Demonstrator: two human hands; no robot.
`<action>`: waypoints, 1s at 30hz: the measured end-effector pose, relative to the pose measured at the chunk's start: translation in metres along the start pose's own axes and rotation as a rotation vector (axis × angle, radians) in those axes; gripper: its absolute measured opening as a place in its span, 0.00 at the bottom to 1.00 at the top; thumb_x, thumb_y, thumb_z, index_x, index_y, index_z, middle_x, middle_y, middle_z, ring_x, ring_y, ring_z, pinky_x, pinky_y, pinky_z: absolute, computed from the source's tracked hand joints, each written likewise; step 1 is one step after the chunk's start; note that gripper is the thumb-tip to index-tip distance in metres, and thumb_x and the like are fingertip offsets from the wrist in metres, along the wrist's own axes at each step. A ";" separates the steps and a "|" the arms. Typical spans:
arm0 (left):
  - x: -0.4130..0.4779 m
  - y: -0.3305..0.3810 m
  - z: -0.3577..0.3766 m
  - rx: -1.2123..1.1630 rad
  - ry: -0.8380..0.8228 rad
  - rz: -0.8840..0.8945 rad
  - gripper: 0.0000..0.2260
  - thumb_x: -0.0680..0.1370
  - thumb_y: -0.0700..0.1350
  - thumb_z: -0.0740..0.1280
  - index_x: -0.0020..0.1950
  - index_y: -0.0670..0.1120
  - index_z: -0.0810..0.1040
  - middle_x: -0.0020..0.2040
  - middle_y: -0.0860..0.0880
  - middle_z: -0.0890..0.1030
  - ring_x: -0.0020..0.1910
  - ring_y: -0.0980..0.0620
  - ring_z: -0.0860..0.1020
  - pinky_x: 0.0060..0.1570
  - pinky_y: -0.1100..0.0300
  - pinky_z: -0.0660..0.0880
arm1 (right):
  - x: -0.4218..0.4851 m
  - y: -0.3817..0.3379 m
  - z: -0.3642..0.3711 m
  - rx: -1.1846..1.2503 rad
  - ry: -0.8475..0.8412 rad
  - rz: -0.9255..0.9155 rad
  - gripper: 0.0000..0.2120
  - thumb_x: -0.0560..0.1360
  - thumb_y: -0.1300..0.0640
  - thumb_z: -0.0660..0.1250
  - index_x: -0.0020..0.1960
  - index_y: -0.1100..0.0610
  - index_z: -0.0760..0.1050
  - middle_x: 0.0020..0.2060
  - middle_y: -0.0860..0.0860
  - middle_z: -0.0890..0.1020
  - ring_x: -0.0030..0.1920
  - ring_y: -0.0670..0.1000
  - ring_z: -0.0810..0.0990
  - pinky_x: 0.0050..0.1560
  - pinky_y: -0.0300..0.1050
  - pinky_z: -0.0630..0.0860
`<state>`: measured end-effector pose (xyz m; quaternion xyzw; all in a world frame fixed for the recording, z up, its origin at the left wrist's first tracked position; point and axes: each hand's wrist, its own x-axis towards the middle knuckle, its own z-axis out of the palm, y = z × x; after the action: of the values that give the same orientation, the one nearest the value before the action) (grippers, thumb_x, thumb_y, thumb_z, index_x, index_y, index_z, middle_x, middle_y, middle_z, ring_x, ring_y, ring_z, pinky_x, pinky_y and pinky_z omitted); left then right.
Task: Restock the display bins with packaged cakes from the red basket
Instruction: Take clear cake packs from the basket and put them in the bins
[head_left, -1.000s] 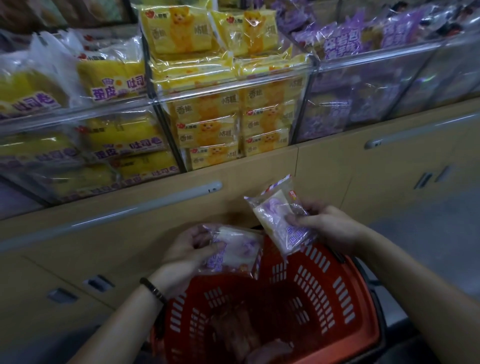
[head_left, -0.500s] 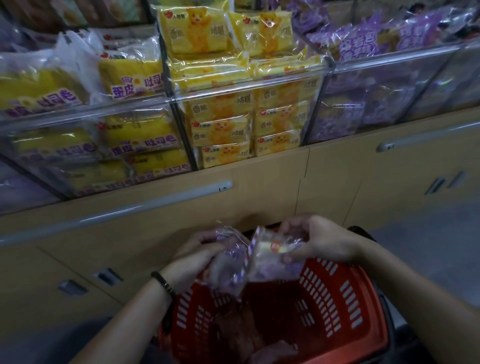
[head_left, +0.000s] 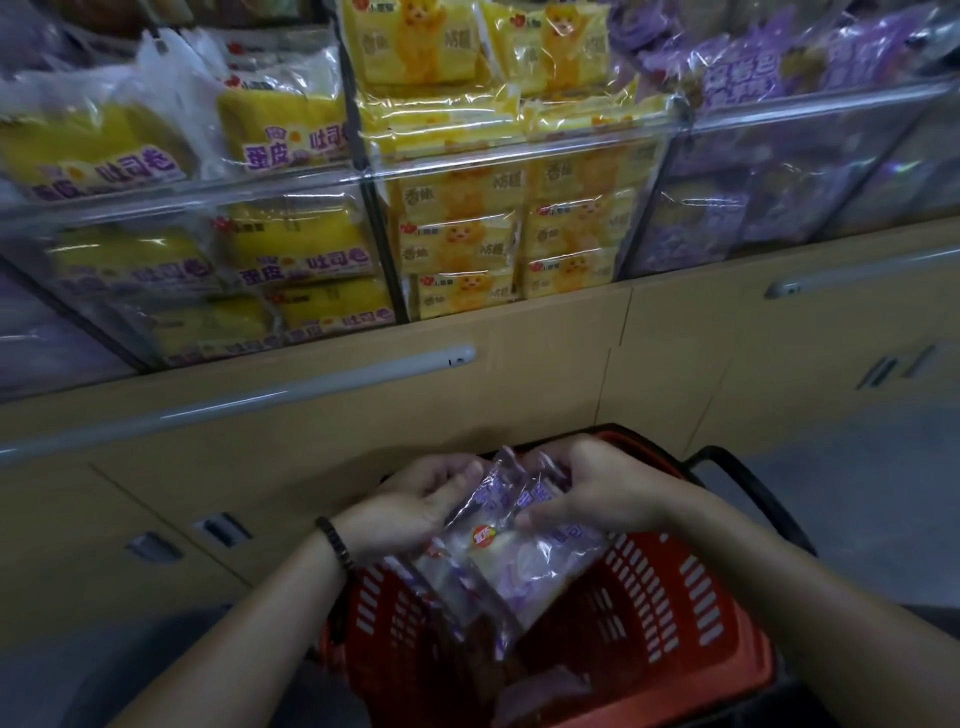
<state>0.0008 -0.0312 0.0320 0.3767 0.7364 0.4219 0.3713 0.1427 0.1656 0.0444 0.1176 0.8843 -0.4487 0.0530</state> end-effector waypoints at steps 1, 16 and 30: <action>-0.004 0.006 -0.002 -0.044 0.014 0.004 0.15 0.81 0.61 0.59 0.52 0.64 0.86 0.50 0.57 0.88 0.47 0.59 0.83 0.51 0.62 0.77 | -0.001 -0.002 -0.002 0.028 0.006 0.005 0.13 0.67 0.41 0.80 0.48 0.44 0.85 0.42 0.53 0.86 0.44 0.57 0.85 0.47 0.57 0.83; -0.123 0.084 -0.111 0.210 0.262 0.257 0.24 0.68 0.46 0.84 0.62 0.55 0.82 0.58 0.54 0.86 0.57 0.56 0.85 0.53 0.57 0.82 | -0.015 -0.146 -0.003 0.374 0.177 -0.299 0.13 0.72 0.50 0.81 0.54 0.53 0.86 0.49 0.61 0.87 0.51 0.68 0.86 0.54 0.72 0.81; -0.258 0.188 -0.280 0.380 0.784 0.358 0.24 0.66 0.41 0.85 0.58 0.52 0.83 0.40 0.50 0.85 0.31 0.64 0.75 0.33 0.71 0.71 | 0.026 -0.374 0.009 -0.606 0.507 -0.828 0.35 0.70 0.34 0.76 0.72 0.29 0.63 0.73 0.42 0.56 0.59 0.47 0.77 0.52 0.50 0.82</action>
<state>-0.0827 -0.2831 0.3634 0.3712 0.8087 0.4476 -0.0890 0.0219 -0.0505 0.3259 -0.1554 0.9309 -0.1162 -0.3096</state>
